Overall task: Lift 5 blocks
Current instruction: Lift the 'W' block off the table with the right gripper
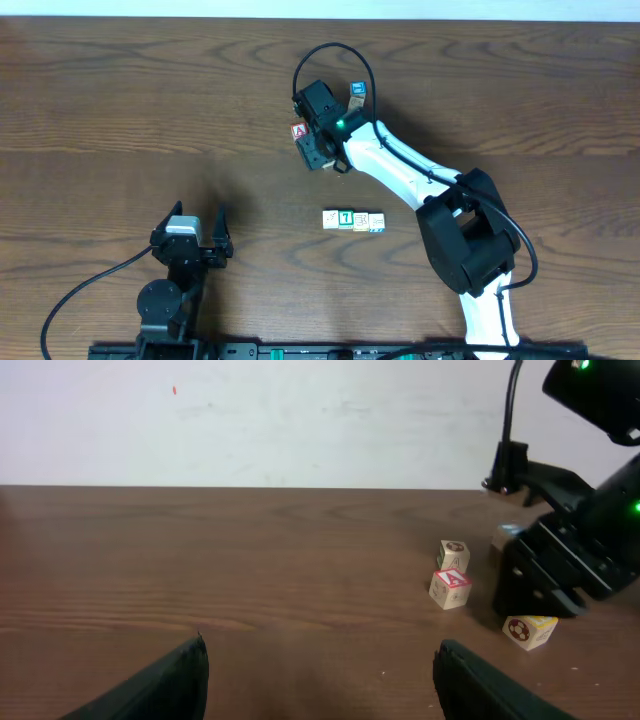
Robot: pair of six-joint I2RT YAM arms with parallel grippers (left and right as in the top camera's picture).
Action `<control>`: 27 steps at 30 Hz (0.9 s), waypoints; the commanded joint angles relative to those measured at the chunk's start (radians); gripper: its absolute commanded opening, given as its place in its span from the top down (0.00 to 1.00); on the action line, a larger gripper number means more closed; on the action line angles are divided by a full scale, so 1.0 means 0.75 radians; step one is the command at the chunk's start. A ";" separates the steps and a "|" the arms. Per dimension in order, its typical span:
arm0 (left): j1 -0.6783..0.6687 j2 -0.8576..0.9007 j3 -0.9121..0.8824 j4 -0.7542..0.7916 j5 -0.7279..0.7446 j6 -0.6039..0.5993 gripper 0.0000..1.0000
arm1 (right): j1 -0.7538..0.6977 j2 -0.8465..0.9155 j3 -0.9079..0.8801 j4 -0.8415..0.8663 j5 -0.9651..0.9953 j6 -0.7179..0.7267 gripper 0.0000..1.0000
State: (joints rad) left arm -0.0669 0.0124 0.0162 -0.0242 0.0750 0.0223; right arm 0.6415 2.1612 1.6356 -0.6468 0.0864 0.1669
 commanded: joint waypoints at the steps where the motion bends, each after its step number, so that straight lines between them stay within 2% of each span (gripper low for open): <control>1: 0.007 -0.001 -0.016 -0.053 0.023 -0.007 0.27 | -0.017 0.024 0.004 -0.013 0.028 -0.005 0.39; 6: 0.007 -0.001 -0.016 -0.053 0.023 -0.007 0.27 | -0.019 0.024 -0.036 -0.015 0.027 -0.005 0.46; 13: 0.007 -0.001 -0.016 -0.053 0.023 -0.007 0.28 | -0.019 0.024 -0.092 0.007 0.027 0.006 0.49; 18: 0.007 -0.001 -0.016 -0.053 0.023 -0.007 0.27 | -0.019 0.024 -0.109 0.033 0.022 0.006 0.60; 20: 0.007 -0.001 -0.016 -0.053 0.023 -0.007 0.27 | -0.018 0.024 -0.109 0.051 0.022 0.006 0.60; 24: 0.007 -0.001 -0.016 -0.053 0.023 -0.007 0.27 | -0.018 0.024 -0.109 0.081 0.022 0.006 0.52; 27: 0.007 -0.001 -0.016 -0.053 0.023 -0.007 0.27 | -0.018 0.024 -0.109 0.085 0.022 0.006 0.55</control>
State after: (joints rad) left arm -0.0669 0.0124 0.0162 -0.0242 0.0750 0.0223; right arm 0.6403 2.1647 1.5593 -0.5850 0.0940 0.1703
